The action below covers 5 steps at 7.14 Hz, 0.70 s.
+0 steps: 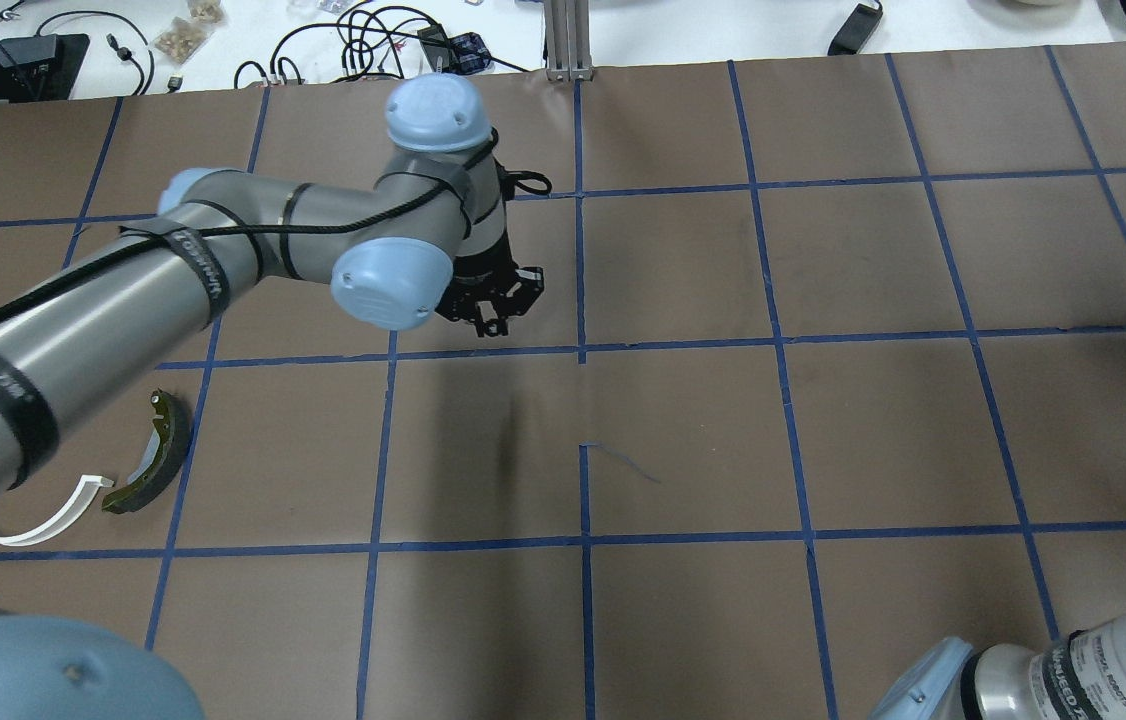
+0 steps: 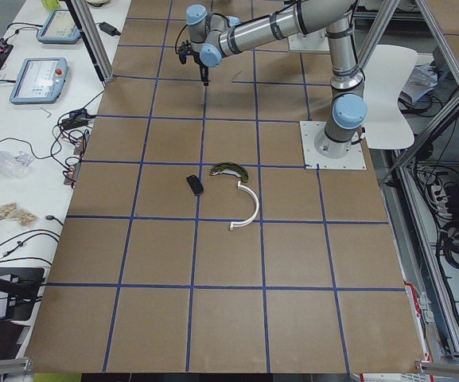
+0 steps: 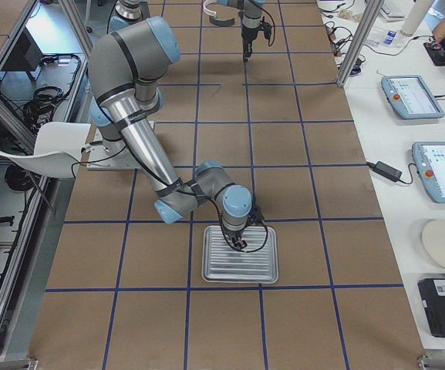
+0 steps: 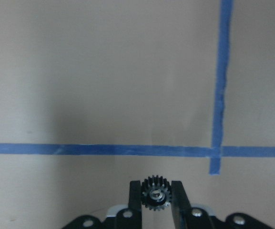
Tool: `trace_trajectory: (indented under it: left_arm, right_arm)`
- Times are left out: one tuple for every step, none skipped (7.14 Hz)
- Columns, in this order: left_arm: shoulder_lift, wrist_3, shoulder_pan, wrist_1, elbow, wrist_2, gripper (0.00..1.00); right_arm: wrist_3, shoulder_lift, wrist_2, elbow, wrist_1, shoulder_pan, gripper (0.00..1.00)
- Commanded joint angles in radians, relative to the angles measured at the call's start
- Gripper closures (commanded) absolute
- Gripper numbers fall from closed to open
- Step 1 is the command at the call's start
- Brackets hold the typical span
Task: Place bearing gear from tray to pile
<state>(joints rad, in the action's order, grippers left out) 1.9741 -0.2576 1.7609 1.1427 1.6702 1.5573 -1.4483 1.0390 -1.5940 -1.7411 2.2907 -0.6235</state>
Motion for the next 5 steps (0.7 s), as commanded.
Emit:
trace_trajectory:
  left_arm:
    - [-0.079,0.133,-0.191,0.066,0.008,0.004,1.00]
    - [-0.099,0.234,-0.264,0.066,0.044,0.012,1.00]
    - [-0.122,0.347,-0.352,0.052,0.090,0.013,1.00]
    - [-0.129,0.467,-0.464,0.048,0.120,0.013,1.00]
    - [-0.133,0.541,-0.544,0.045,0.137,0.012,1.00]
  right_arm:
    - [0.006,0.004,-0.007,0.002,0.001,-0.004,0.74]
    - [0.017,0.004,-0.007,0.002,0.001,-0.005,0.85]
    - [0.026,0.006,-0.009,0.002,0.001,-0.009,0.90]
    - [0.029,0.007,-0.009,0.002,0.001,-0.009,0.93]
    - [0.029,0.013,-0.012,0.003,0.001,-0.010,0.93]
